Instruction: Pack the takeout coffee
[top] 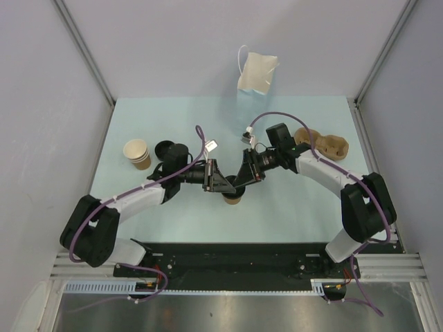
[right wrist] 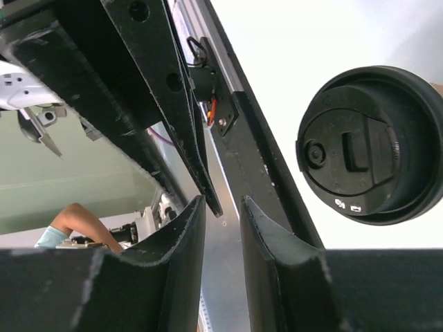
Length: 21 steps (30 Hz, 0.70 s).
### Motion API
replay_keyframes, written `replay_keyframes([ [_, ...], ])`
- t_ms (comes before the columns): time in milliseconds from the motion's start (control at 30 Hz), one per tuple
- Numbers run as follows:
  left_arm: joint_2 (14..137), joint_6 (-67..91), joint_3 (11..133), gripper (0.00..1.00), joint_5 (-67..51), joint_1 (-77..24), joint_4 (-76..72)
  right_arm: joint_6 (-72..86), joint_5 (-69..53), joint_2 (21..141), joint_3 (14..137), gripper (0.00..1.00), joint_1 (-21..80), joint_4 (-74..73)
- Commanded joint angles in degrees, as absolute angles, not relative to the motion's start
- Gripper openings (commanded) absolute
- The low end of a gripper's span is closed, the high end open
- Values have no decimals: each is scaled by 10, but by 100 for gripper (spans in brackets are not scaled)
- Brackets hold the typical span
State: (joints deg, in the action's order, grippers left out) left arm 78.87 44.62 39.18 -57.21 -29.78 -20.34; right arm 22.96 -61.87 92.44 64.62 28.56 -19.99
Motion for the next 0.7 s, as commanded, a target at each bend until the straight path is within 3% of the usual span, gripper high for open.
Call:
replay_keyframes([
  [0, 804, 424, 410, 17, -566, -294, -185, 231, -602, 940, 639, 30, 290, -177],
  [333, 833, 414, 419, 1, -544, -281, -160, 240, -595, 969, 639, 24, 289, -163],
  [667, 878, 426, 422, 0, -536, -251, -166, 250, -594, 1003, 639, 23, 285, -149],
])
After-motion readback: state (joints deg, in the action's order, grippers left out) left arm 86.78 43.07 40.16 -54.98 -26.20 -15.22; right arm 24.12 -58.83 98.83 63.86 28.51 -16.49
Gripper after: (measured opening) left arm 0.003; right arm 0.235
